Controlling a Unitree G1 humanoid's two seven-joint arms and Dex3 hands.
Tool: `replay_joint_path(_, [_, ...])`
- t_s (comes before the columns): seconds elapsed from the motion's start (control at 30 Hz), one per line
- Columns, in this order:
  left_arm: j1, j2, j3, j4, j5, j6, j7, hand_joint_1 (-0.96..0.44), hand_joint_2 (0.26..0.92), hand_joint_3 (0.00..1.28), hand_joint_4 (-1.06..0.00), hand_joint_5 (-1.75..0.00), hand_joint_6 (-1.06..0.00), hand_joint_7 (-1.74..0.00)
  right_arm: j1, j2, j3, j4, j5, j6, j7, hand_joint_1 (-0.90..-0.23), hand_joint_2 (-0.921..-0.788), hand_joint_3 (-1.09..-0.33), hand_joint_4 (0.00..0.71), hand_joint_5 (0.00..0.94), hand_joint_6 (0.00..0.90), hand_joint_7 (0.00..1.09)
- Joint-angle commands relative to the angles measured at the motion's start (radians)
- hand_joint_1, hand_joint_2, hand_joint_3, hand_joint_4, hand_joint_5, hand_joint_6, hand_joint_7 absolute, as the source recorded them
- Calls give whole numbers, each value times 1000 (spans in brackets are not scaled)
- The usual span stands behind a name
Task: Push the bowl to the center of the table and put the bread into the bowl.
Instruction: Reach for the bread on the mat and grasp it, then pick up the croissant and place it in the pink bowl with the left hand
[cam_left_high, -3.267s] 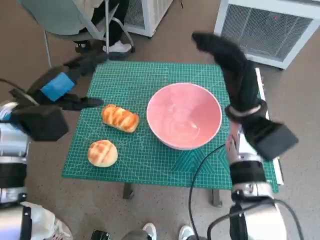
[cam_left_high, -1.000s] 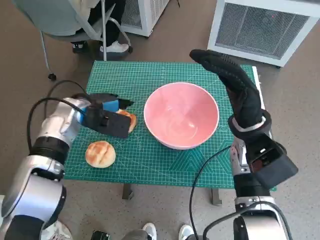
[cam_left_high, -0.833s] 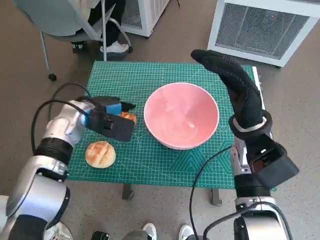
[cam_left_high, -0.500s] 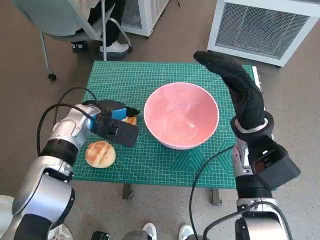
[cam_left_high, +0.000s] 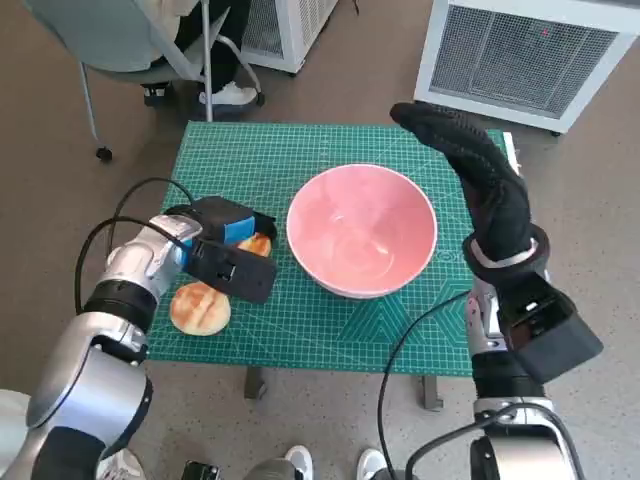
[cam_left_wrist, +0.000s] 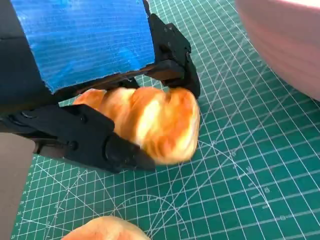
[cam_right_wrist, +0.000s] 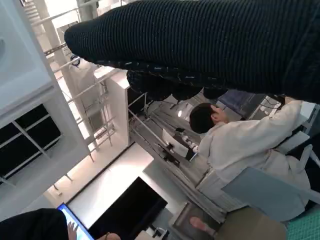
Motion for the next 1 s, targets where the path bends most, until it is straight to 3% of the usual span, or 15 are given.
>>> replay_joint_path(0.03, [-12,32,18,15,-14,-15,-16,0,920,86,-662,-1222,-618,-1141,27,0,-3,6,10,8,-5,-684,-921,-822,298,19,-1,718])
replay_joint_path(0.67, [-131,132,162,-81,-111,-73,1,-1,920,70,-666,-1173,-646,-1162,25,4,-6,18,15,8,-4,-685,-921,-818,298,21,-1,722])
replay_joint_path(1.0, [-153,150,254,-311,-194,-107,-19,-2,920,67,-673,-1158,-645,-1171,27,-2,-9,18,30,10,5,-685,-921,-815,298,22,-1,725])
